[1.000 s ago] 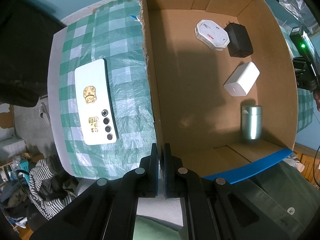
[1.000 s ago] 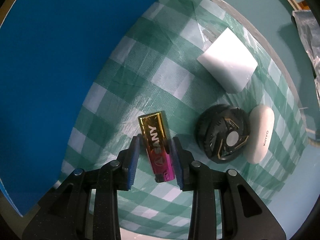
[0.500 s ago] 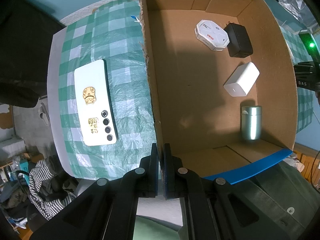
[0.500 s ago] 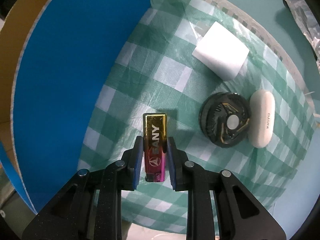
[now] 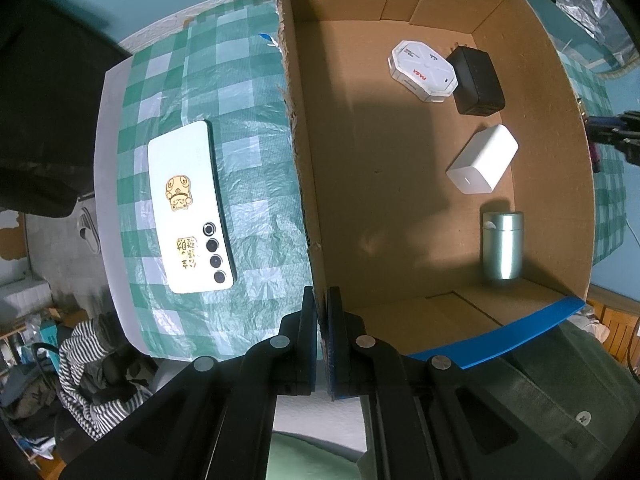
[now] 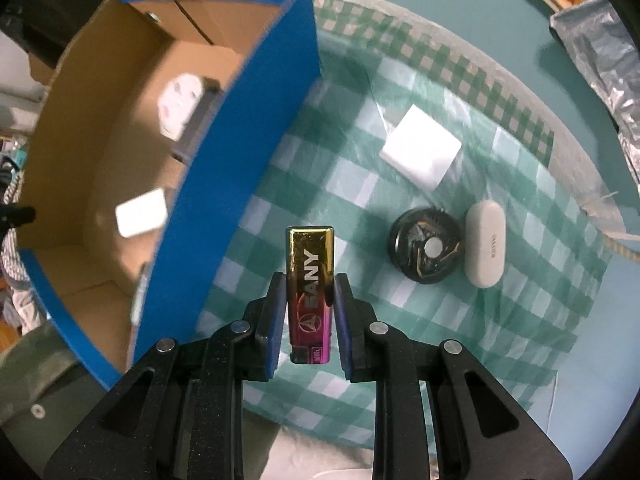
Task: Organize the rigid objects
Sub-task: 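Carry the gold-pink USB stick with the right tool over the box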
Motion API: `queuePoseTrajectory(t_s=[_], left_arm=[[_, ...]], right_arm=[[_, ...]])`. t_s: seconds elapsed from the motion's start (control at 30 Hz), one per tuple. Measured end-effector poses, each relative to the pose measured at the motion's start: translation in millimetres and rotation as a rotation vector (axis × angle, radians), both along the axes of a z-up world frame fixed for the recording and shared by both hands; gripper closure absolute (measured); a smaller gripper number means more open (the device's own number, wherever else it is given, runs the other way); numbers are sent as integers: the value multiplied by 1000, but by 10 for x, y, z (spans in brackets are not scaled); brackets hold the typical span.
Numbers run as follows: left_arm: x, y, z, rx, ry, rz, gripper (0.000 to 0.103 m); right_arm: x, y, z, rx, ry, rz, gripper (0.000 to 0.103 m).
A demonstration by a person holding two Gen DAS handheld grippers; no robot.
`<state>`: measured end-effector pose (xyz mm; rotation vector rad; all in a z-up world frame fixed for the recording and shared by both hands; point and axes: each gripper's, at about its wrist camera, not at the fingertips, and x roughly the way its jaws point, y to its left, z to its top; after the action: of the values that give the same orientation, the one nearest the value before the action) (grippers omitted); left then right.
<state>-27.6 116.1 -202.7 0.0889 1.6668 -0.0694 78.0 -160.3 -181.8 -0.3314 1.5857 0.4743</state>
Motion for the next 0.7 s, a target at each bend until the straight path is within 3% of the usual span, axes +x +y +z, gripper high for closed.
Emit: queuePoseTrajectory(t_s=[0.37, 0.53, 0.7], left_arm=[[6, 0, -2, 0, -3, -2, 99], [14, -2, -6, 0, -4, -3, 99], [16, -6, -5, -1, -3, -2, 99]], right_arm=[[85, 434, 529, 100, -80, 59, 82], [106, 676, 617, 125, -95, 93, 82], [119, 861, 522, 122, -84, 117, 82]])
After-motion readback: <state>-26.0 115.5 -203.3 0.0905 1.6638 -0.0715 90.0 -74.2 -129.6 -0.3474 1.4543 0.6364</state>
